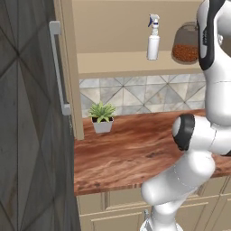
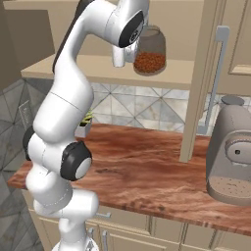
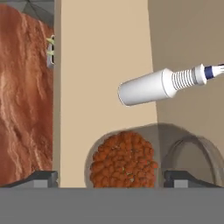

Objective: Pick the jar and jar from the dining table and place them in the open cabinet. Close the cabinet after placing the objects.

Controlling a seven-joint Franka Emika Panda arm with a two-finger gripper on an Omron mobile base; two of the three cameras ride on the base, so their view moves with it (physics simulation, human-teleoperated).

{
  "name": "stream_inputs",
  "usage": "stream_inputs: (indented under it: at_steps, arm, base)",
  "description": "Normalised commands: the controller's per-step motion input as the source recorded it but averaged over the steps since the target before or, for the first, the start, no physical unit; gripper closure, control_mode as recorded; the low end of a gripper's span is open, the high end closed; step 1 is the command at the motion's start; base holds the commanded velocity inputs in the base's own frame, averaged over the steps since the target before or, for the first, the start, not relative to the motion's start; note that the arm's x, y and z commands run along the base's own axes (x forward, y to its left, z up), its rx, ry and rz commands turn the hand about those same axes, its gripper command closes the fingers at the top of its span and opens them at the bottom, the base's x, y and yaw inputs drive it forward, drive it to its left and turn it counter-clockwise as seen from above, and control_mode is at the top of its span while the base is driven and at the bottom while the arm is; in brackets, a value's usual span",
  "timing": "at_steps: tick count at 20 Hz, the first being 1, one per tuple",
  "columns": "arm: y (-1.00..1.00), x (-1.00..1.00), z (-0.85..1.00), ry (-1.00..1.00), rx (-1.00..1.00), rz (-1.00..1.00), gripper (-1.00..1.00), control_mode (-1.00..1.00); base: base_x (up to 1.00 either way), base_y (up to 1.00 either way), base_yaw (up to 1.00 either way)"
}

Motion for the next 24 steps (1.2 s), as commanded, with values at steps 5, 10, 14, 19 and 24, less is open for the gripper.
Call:
stream_inputs:
  at_steps: [5, 10, 14, 19, 24]
  arm:
    - [0.36, -0.36, -0.04, -0.23, -0.19, 0.06, -1.0, -1.0]
    - [0.4, -0.54, -0.4, -0.33, -0.19, 0.05, -1.0, -1.0]
    - [0.35, -0.59, -0.58, -0.36, -0.17, 0.02, -1.0, -1.0]
    - [0.4, -0.67, -0.3, -0.33, -0.2, 0.0, -1.0, -1.0]
    - [0.28, -0.54, -0.24, -0.19, -0.15, 0.0, -1.0, -1.0]
  base:
    - [0.0, 0.0, 0.0]
    - [0.0, 0.0, 0.0]
    - [0.0, 0.0, 0.0]
    - [0.0, 0.0, 0.0]
    - [0.0, 0.0, 0.0]
